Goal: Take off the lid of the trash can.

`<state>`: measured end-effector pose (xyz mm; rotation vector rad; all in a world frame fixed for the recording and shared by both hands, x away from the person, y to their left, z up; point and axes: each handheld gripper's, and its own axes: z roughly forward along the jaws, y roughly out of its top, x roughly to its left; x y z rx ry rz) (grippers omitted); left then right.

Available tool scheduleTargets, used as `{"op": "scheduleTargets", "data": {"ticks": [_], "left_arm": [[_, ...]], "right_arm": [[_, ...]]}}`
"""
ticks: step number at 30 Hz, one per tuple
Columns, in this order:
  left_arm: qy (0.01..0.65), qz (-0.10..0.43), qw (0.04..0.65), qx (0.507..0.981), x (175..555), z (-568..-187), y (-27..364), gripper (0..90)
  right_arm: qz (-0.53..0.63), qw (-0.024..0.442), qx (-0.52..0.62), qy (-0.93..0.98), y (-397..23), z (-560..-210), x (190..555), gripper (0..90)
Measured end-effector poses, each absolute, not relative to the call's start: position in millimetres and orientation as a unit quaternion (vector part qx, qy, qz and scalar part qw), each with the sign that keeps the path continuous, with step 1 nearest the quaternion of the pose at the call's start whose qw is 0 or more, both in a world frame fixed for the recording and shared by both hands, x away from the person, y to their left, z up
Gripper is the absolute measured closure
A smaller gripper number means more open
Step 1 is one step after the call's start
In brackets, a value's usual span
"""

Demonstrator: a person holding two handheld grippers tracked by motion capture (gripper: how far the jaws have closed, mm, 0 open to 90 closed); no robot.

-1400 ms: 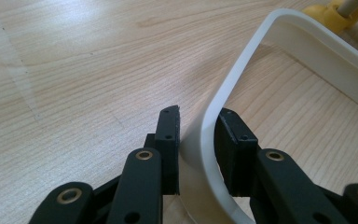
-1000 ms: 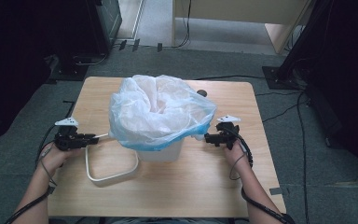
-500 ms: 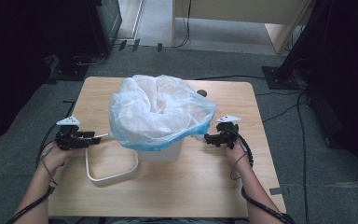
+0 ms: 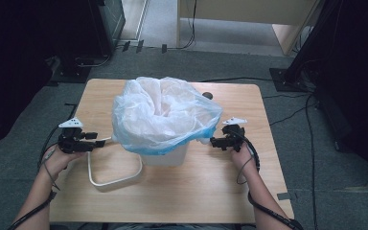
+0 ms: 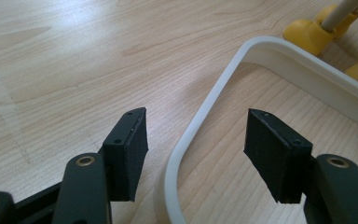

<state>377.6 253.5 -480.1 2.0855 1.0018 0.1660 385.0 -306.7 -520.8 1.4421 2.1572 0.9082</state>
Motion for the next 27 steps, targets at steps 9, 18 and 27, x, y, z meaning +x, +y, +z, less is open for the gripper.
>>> {"op": "scheduleTargets", "data": {"ticks": [9, 18, 27], "left_arm": [[0.389, 0.073, 0.409, 0.822, 375, -472, 252, 37.4], [0.37, 0.08, 0.415, 0.827, 372, -464, 242, 36.2], [0.362, 0.076, 0.417, 0.83, 371, -460, 236, 34.7]], "right_arm": [[0.332, 0.16, 0.509, 0.778, -308, -514, 386, 6.4], [0.352, 0.147, 0.516, 0.767, -311, -507, 386, 6.5], [0.361, 0.151, 0.499, 0.773, -306, -499, 385, 6.5]]}}
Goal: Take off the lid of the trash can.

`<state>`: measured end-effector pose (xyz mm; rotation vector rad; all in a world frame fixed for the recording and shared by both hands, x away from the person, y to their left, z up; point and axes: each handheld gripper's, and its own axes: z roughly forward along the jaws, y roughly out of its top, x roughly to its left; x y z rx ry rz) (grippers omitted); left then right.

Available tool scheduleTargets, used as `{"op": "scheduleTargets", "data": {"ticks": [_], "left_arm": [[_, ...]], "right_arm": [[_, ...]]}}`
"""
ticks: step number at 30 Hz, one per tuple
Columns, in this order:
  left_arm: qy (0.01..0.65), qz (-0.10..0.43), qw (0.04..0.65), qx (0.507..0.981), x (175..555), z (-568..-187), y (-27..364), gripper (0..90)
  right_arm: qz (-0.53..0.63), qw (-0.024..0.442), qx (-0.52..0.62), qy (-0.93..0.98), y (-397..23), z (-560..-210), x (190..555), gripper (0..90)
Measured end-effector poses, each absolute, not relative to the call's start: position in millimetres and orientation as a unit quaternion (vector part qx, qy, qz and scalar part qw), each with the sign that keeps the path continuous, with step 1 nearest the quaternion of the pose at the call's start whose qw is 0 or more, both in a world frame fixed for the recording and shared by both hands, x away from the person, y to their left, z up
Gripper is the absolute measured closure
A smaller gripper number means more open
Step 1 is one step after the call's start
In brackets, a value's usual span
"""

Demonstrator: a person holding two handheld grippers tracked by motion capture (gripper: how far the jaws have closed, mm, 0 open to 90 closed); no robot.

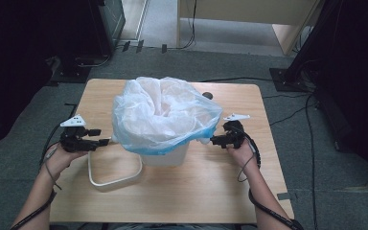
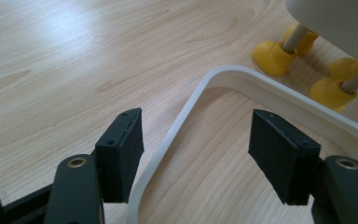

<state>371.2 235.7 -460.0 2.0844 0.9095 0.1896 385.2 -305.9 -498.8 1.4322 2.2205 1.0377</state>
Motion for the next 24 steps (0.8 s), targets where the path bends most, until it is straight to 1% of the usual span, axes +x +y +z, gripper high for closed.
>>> {"op": "scheduleTargets", "data": {"ticks": [7, 9, 12, 17, 18, 21, 24], "left_arm": [[0.354, 0.075, 0.425, 0.83, 370, -455, 231, 33.4], [0.353, 0.075, 0.427, 0.829, 370, -454, 228, 33.3], [0.35, 0.072, 0.431, 0.829, 369, -451, 226, 33.0], [0.343, 0.071, 0.435, 0.83, 367, -445, 219, 32.9], [0.341, 0.071, 0.433, 0.831, 367, -443, 218, 32.9], [0.336, 0.069, 0.433, 0.834, 366, -441, 214, 32.9], [0.33, 0.069, 0.432, 0.836, 366, -439, 210, 32.8]], "right_arm": [[0.376, 0.147, 0.495, 0.77, -305, -490, 384, 6.5], [0.385, 0.143, 0.492, 0.768, -306, -486, 384, 6.5], [0.393, 0.126, 0.493, 0.766, -307, -481, 383, 6.5], [0.4, 0.123, 0.485, 0.768, -306, -476, 381, 6.5], [0.401, 0.123, 0.483, 0.768, -306, -475, 381, 7.1], [0.409, 0.121, 0.48, 0.767, -305, -472, 380, 14.3], [0.414, 0.121, 0.473, 0.768, -304, -469, 378, 14.4]]}}
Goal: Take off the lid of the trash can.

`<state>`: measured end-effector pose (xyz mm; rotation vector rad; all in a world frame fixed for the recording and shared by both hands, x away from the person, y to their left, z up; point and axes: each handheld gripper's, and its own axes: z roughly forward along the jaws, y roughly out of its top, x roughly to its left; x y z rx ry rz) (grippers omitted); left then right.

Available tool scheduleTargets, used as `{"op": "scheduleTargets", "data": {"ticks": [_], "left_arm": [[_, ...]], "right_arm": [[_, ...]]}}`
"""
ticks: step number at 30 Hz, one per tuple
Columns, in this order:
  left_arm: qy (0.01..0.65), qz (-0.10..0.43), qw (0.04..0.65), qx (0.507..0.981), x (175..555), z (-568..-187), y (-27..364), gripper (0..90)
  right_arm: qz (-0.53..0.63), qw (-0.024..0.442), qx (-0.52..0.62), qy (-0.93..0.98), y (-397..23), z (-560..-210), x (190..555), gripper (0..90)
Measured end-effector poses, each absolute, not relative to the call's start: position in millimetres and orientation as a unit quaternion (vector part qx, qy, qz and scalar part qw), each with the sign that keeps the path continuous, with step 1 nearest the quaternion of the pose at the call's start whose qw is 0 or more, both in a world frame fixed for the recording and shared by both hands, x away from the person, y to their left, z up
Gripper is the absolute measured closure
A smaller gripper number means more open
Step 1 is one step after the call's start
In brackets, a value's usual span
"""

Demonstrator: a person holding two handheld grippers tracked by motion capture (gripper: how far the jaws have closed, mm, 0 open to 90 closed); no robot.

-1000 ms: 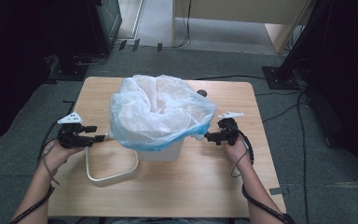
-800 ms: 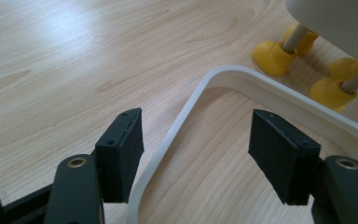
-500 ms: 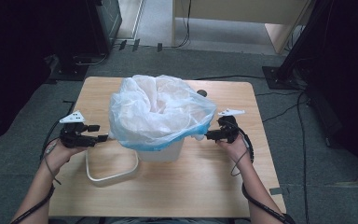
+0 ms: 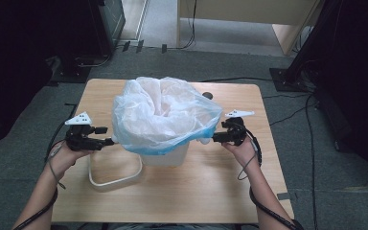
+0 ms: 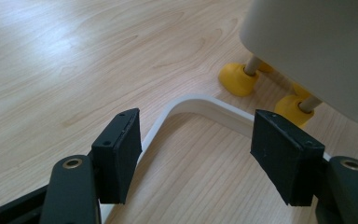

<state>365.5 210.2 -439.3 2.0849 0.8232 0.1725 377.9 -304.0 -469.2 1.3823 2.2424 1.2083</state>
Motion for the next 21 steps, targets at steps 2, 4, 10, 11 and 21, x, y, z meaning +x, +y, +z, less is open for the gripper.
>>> {"op": "scheduleTargets", "data": {"ticks": [2, 4, 10, 11, 21], "left_arm": [[0.327, 0.069, 0.432, 0.837, 365, -438, 208, 32.8], [0.324, 0.069, 0.433, 0.838, 365, -438, 206, 32.7], [0.319, 0.067, 0.44, 0.837, 365, -435, 204, 32.6], [0.321, 0.066, 0.442, 0.835, 365, -434, 204, 32.7], [0.318, 0.057, 0.448, 0.834, 366, -425, 199, 36.1]], "right_arm": [[0.415, 0.126, 0.468, 0.77, -303, -467, 377, 14.4], [0.417, 0.127, 0.463, 0.772, -302, -465, 376, 14.7], [0.426, 0.129, 0.441, 0.78, -300, -460, 374, 16.6], [0.428, 0.122, 0.441, 0.78, -300, -459, 374, 17.3], [0.44, 0.121, 0.438, 0.775, -305, -451, 371, 21.5]]}}
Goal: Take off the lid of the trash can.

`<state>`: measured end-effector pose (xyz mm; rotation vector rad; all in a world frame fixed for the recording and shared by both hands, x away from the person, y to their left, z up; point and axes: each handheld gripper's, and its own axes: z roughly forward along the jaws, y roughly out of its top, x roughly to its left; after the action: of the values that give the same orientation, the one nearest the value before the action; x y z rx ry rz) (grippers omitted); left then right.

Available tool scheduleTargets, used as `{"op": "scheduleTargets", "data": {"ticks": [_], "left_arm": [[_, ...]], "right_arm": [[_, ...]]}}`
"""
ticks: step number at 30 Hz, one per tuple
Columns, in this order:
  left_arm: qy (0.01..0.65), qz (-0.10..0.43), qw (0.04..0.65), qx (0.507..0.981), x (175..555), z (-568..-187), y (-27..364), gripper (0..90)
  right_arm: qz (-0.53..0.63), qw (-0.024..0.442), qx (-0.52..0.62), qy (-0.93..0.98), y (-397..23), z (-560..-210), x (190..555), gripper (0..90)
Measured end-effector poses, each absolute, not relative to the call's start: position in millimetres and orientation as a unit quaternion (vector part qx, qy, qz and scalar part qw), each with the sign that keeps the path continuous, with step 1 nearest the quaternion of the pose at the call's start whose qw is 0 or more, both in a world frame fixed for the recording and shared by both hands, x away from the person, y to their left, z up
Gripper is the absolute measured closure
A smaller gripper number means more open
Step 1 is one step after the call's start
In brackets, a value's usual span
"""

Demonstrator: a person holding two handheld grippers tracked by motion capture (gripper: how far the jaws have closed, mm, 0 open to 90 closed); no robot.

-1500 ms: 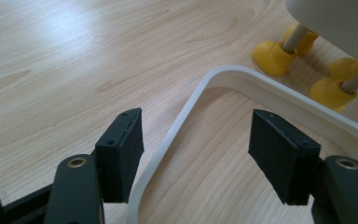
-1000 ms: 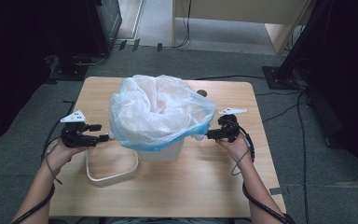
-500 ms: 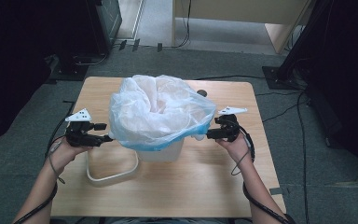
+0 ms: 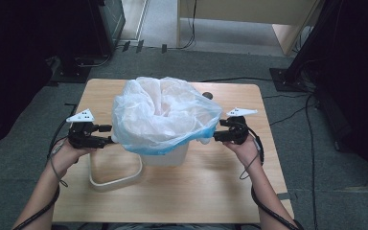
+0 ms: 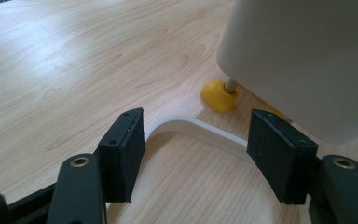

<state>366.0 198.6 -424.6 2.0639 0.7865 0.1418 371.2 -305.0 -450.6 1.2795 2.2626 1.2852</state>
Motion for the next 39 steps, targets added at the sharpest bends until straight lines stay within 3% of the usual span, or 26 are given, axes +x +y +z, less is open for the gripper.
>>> {"op": "scheduleTargets", "data": {"ticks": [21, 39], "left_arm": [[0.31, 0.059, 0.473, 0.823, 372, -395, 193, 37.4], [0.313, 0.034, 0.492, 0.811, 380, -353, 183, 37.7]], "right_arm": [[0.48, 0.106, 0.415, 0.766, -309, -416, 363, 32.5], [0.472, 0.109, 0.39, 0.784, -307, -379, 359, 32.7]]}}
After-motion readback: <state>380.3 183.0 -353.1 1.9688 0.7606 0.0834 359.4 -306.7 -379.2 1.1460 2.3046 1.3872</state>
